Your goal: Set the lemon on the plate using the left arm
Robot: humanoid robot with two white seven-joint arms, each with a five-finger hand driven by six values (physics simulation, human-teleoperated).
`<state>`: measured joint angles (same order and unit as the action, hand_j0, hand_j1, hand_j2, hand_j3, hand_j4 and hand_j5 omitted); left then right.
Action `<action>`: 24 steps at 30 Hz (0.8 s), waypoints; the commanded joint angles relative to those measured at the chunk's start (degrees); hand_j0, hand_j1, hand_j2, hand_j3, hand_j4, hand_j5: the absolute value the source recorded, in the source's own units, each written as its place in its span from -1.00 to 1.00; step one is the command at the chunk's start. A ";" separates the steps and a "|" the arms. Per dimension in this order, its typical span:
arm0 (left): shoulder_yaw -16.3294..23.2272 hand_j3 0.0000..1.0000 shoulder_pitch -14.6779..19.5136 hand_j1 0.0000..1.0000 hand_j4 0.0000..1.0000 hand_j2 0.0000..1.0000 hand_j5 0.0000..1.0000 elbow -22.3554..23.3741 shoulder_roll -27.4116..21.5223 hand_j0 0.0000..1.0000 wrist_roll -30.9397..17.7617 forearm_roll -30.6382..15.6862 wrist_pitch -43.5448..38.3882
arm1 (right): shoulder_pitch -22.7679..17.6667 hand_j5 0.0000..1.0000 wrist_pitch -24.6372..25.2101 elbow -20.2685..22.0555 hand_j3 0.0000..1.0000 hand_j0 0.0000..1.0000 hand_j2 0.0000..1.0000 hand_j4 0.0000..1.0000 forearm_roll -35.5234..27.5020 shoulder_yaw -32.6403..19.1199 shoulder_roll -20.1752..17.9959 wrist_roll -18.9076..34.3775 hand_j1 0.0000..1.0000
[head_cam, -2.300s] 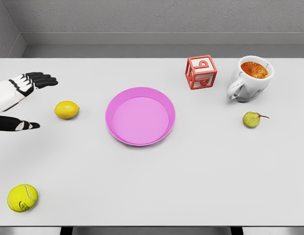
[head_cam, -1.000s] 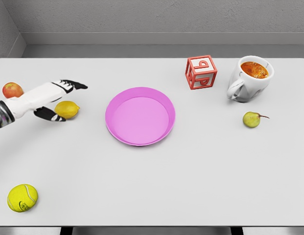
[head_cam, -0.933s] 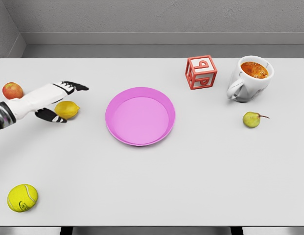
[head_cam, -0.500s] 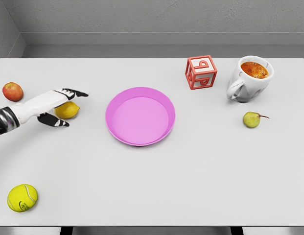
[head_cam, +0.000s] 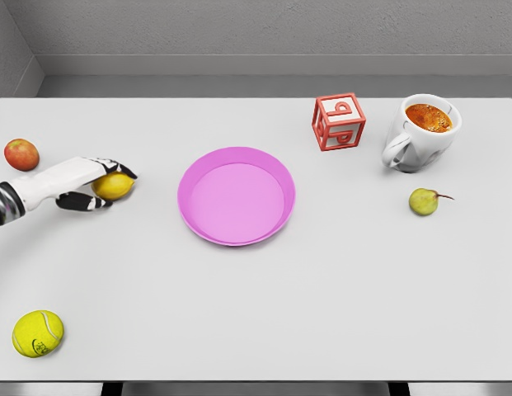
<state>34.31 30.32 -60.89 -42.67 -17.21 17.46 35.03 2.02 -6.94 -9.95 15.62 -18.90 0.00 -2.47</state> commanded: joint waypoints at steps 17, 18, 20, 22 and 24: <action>-0.47 0.00 1.58 0.00 0.00 0.00 0.00 -6.00 0.57 0.00 -1.25 -0.15 -0.03 | 0.00 1.00 0.00 0.02 1.00 1.00 1.00 1.00 -0.06 0.01 0.00 0.01 1.00; -0.64 0.00 1.93 0.00 0.00 0.00 0.00 -7.40 0.57 0.00 -1.25 -0.15 -0.03 | 0.00 1.00 0.00 0.02 1.00 1.00 1.00 1.00 -0.06 0.01 0.00 0.01 1.00; -0.73 0.00 2.46 0.00 0.00 0.00 0.00 -8.63 0.49 0.00 -1.25 -0.24 -0.03 | 0.00 1.00 0.00 0.02 1.00 1.00 1.00 1.00 -0.07 0.01 0.00 0.01 1.00; -0.64 0.00 2.55 0.00 0.00 0.00 0.00 -12.15 0.49 0.00 -1.25 -0.50 -0.03 | 0.00 1.00 0.00 0.02 1.00 1.00 1.00 1.00 -0.07 0.01 0.00 0.01 1.00; -0.47 0.00 2.37 0.00 0.00 0.00 0.00 -14.52 1.01 0.00 -1.25 -0.24 -0.03 | 0.00 1.00 0.00 0.02 1.00 1.00 1.00 1.00 0.02 0.01 0.00 0.01 1.00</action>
<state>33.83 32.70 -72.69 -41.88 -18.51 17.69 35.12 2.02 -6.94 -9.95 15.60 -18.91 0.00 -2.47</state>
